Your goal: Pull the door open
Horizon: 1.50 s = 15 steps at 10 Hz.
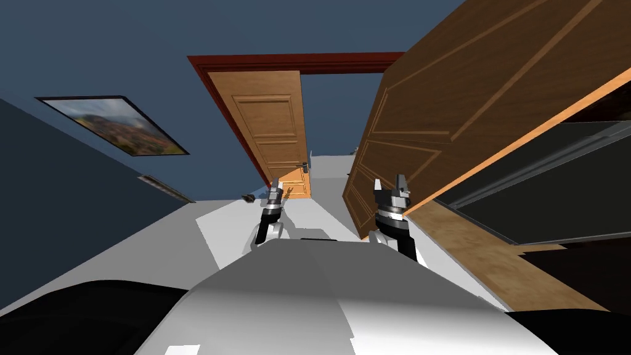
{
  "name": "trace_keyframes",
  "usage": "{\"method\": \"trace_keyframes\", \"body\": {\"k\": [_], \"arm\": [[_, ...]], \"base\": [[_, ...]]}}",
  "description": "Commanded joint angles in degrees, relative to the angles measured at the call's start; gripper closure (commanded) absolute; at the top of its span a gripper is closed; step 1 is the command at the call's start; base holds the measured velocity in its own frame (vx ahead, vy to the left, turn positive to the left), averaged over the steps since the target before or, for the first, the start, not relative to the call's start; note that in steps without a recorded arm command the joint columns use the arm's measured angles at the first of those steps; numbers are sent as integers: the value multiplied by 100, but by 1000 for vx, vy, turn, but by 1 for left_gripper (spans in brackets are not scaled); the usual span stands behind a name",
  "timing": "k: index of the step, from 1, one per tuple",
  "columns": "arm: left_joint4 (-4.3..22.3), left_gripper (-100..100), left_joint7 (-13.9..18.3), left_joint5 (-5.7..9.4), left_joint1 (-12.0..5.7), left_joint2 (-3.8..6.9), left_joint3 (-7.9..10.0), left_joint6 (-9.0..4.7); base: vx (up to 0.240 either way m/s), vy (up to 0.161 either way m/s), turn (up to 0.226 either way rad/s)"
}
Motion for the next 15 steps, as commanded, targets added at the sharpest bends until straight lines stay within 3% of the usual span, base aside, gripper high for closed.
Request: {"method": "trace_keyframes", "body": {"k": [1, 15], "arm": [[180, -100, 38, 34, -93, 42, 32, 27], [1883, -100, 506, 413, -878, 472, 325, 403]], "base": [[70, -2, -16], [97, -7, -36]]}}
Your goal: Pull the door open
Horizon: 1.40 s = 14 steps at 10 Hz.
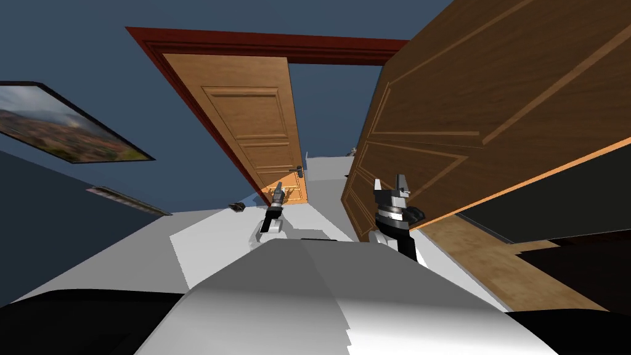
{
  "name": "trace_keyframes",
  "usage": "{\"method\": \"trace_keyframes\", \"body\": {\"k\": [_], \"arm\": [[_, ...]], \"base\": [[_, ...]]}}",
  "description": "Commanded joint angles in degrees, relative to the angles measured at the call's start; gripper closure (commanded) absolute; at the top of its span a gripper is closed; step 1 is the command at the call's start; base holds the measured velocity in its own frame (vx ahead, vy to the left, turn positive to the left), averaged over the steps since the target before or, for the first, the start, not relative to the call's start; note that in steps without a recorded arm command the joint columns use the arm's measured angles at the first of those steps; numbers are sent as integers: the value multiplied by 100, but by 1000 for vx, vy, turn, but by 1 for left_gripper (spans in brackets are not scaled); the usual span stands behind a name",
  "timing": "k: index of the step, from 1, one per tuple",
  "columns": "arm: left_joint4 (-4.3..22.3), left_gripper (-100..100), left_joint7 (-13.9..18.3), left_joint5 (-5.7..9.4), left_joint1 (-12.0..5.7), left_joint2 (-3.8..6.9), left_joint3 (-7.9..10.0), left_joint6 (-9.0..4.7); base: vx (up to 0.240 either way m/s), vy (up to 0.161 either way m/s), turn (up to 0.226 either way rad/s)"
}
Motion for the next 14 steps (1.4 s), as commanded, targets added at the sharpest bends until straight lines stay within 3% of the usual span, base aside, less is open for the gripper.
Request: {"method": "trace_keyframes", "body": {"k": [1, 4, 8, 14], "arm": [[172, -100, 66, 47, -86, 51, 36, 69], [543, -100, 168, 130, -257, 137, 100, 151], [1254, -100, 363, 288, -584, 298, 222, 308], [1993, -100, 566, 452, -925, 460, 349, 471]], "base": [[97, -3, -34], [105, -2, -41], [134, 0, -50], [114, 1, -37]]}}
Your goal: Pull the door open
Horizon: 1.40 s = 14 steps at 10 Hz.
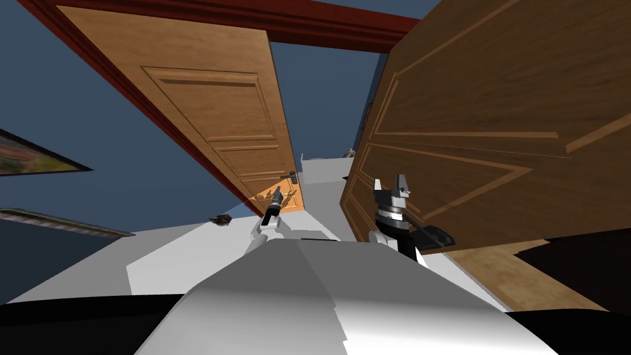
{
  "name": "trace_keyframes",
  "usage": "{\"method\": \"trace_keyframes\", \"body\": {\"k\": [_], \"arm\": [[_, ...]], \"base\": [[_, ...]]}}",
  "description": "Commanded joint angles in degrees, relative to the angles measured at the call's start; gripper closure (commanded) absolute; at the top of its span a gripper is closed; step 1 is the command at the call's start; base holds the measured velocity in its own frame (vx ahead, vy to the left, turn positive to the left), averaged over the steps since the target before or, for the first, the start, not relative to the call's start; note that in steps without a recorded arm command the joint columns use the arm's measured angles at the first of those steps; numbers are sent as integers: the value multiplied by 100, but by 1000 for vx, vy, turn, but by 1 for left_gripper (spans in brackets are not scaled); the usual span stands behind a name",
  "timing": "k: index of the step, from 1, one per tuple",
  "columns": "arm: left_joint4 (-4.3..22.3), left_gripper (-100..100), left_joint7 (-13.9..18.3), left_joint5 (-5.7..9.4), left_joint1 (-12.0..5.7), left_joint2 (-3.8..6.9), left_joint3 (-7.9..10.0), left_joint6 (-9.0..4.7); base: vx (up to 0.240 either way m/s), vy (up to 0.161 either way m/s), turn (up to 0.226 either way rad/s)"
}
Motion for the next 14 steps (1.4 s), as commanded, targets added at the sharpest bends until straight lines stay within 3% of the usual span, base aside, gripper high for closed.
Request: {"method": "trace_keyframes", "body": {"k": [1, 8, 9, 10, 14], "arm": [[201, -100, 63, 47, -80, 50, 32, 44], [1070, -100, 302, 240, -481, 233, 182, 236], [1017, -100, 288, 228, -465, 233, 170, 220], [1138, -100, 364, 273, -455, 345, 242, 165], [1396, -100, 526, 370, -412, 599, 410, 20]], "base": [[141, 1, -35], [164, 13, -36], [73, 7, -6], [158, 17, -137], [198, 18, -118]]}}
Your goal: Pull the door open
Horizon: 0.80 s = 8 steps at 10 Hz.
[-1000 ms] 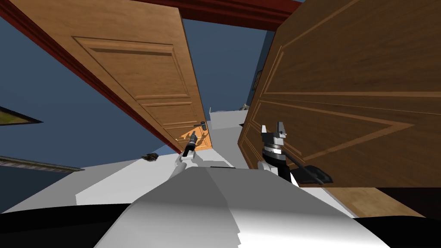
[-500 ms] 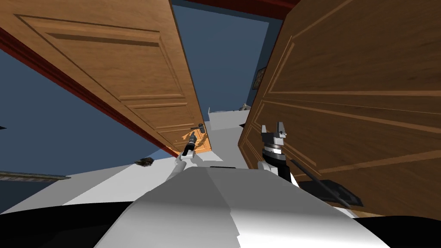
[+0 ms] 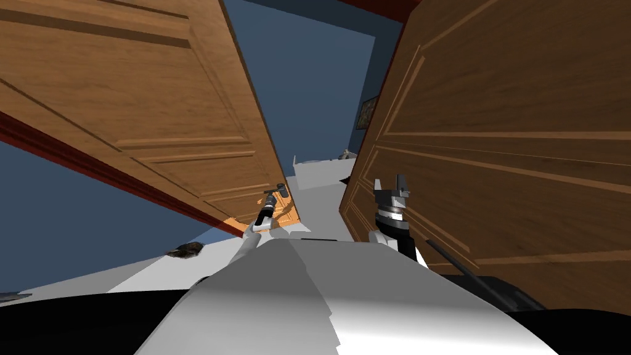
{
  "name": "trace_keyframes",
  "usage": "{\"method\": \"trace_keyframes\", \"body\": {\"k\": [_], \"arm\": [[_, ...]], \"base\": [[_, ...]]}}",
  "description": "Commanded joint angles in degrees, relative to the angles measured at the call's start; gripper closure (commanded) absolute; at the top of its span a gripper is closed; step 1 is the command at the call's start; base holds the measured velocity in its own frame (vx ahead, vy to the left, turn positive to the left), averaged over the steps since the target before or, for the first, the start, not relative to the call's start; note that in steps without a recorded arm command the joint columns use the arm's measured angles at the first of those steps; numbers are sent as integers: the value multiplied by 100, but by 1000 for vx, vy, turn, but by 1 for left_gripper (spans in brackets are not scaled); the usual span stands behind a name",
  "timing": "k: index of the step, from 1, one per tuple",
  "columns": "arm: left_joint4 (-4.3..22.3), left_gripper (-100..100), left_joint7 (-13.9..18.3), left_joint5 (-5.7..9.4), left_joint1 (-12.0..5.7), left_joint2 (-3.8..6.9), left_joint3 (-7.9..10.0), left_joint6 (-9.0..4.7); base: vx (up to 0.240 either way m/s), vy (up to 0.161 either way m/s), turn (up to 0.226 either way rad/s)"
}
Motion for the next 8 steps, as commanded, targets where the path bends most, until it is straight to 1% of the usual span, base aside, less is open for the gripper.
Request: {"method": "trace_keyframes", "body": {"k": [1, 3, 4, 5, 8], "arm": [[140, -100, 89, 49, -15, 135, 80, -60], [260, -100, 164, 95, 5, 252, 158, -127], [196, -100, 141, 83, 19, 222, 131, -89], [196, 100, 141, 83, 19, 222, 131, -89], [196, 100, 141, 83, 19, 222, 131, -89]], "base": [[187, 28, -143], [202, 36, -107], [95, 13, -12], [-24, -6, 30], [-26, -3, -11]]}}
